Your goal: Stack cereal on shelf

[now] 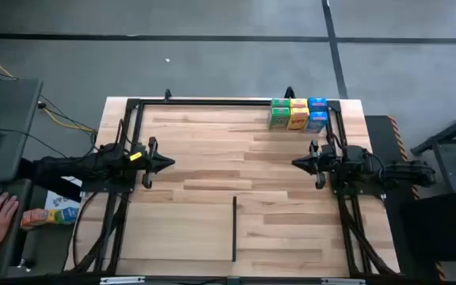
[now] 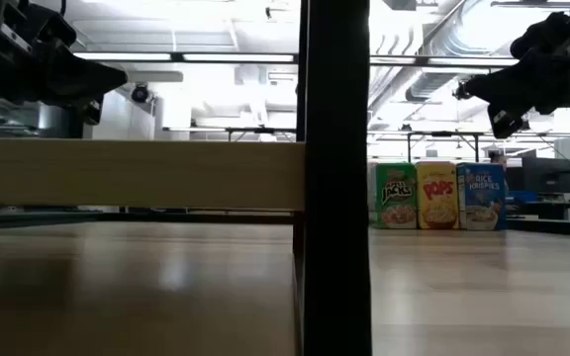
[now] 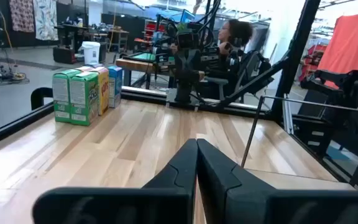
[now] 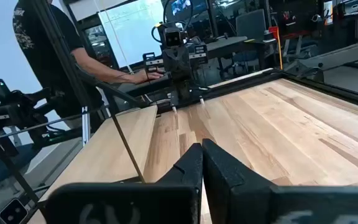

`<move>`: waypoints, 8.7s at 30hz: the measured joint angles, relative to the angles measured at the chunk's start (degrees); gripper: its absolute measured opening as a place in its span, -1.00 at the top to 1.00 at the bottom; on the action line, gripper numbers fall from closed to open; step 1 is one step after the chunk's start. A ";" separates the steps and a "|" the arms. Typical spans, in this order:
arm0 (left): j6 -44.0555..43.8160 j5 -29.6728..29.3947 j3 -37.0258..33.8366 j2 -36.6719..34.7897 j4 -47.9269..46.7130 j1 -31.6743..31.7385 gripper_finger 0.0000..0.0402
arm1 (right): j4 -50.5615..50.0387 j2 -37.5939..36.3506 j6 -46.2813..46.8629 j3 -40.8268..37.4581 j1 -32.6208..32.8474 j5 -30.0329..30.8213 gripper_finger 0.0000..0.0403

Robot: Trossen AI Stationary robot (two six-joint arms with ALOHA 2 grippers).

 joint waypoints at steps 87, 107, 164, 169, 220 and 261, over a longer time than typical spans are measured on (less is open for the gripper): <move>-26.69 -18.94 23.30 28.58 14.68 4.62 0.63 | -0.01 0.01 -0.02 -0.01 0.00 0.00 1.00; -30.88 -17.83 35.43 42.42 13.51 14.07 0.45 | 35.53 2.41 21.85 8.96 -0.02 44.39 1.00; -31.58 3.12 35.41 43.28 13.75 20.48 0.45 | -87.19 91.55 -28.64 79.93 -44.34 19.58 0.07; -31.58 3.12 35.41 43.29 13.75 20.48 0.45 | -84.14 91.52 -30.81 79.91 -46.32 20.37 -0.20; -31.50 3.06 35.41 43.30 15.98 20.48 0.45 | -75.49 91.44 -40.04 72.58 -48.22 20.61 -0.32; -31.61 3.10 35.41 43.30 15.85 20.48 0.45 | -70.70 91.48 -34.84 67.63 -50.27 17.17 0.04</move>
